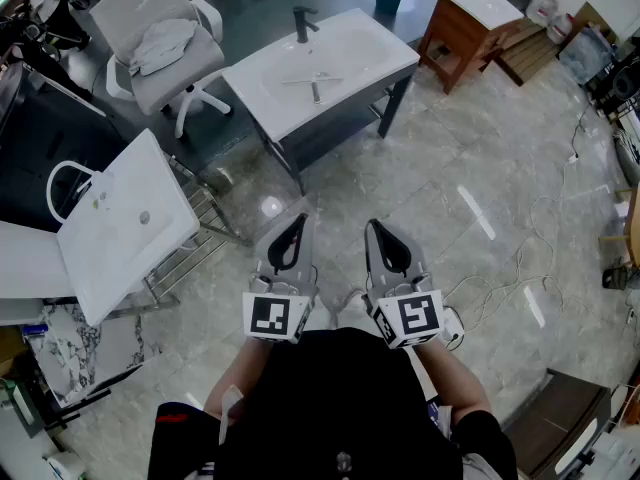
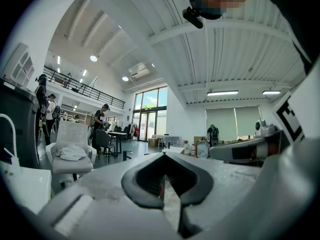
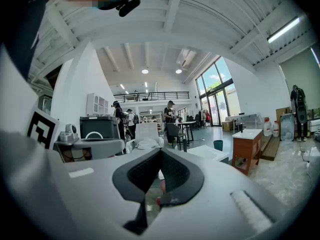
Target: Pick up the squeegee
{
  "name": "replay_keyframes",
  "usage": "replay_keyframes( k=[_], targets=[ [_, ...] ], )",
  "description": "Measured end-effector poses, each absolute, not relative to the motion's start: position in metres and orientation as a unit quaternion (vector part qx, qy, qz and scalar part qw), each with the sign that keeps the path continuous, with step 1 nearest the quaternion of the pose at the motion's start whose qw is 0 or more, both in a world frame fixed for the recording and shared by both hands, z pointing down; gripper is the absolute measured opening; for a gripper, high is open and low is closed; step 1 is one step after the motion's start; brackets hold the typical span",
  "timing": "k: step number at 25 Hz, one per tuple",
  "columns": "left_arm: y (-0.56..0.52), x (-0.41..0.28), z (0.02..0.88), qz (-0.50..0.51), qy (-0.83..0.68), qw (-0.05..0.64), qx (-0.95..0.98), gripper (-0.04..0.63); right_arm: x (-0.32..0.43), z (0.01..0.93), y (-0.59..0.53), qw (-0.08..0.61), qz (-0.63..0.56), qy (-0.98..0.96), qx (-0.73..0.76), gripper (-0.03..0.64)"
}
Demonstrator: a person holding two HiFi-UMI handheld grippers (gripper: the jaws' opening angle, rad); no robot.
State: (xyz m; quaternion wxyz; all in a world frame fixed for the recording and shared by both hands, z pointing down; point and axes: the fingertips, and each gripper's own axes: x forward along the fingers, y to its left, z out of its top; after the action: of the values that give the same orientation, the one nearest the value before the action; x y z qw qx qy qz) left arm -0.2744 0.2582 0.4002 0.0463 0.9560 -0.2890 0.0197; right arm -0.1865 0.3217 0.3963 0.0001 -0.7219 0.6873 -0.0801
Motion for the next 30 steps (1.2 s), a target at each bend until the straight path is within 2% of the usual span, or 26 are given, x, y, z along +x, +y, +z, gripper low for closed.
replay_keyframes(
  k=[30],
  targets=[
    [0.292,-0.222,0.400,0.022,-0.311,0.029,0.950,0.002,-0.134,0.405,0.351,0.004,-0.088,0.702,-0.706,0.002]
  ],
)
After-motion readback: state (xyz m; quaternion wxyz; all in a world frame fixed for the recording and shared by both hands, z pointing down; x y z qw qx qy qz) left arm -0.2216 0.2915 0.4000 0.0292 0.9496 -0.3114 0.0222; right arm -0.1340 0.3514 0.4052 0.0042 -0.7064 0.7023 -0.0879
